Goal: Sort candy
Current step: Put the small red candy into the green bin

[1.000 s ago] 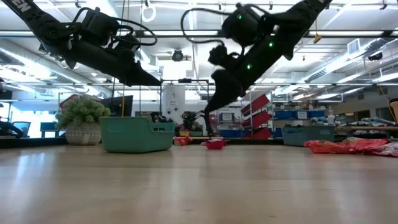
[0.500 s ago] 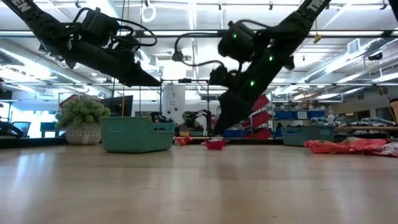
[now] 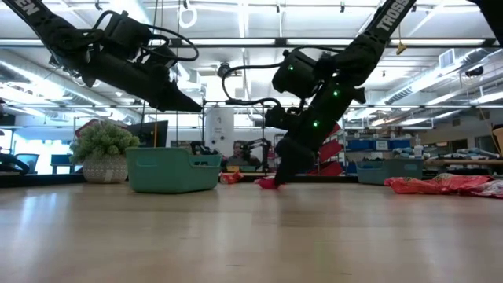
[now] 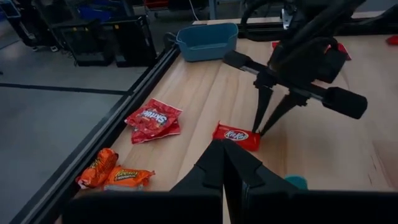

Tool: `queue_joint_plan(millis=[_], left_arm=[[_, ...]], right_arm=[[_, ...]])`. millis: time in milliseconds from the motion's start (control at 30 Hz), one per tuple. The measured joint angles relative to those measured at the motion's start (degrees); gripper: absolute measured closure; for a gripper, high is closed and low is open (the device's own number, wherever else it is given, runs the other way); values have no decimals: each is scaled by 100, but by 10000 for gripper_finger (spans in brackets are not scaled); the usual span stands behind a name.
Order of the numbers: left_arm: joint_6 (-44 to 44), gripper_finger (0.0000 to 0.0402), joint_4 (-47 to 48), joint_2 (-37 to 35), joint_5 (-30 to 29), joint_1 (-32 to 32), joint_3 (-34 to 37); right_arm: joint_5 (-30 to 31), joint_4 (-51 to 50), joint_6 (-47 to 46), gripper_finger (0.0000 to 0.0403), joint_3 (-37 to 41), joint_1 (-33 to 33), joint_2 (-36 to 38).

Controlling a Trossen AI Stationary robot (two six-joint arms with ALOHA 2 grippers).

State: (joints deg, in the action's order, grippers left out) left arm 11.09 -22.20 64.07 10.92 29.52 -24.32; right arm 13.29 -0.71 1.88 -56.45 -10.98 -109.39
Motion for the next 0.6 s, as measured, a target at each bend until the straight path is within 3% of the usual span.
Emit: queue_joint_plan(millis=[300, 600], left_arm=[[5, 401, -13, -2, -37, -2, 0], [8, 401, -18, -1, -152, -1, 0]], right_arm=[[-221, -45, -49, 403, 17, 74, 85], [-402, -15, -91, 403, 28, 393, 830]])
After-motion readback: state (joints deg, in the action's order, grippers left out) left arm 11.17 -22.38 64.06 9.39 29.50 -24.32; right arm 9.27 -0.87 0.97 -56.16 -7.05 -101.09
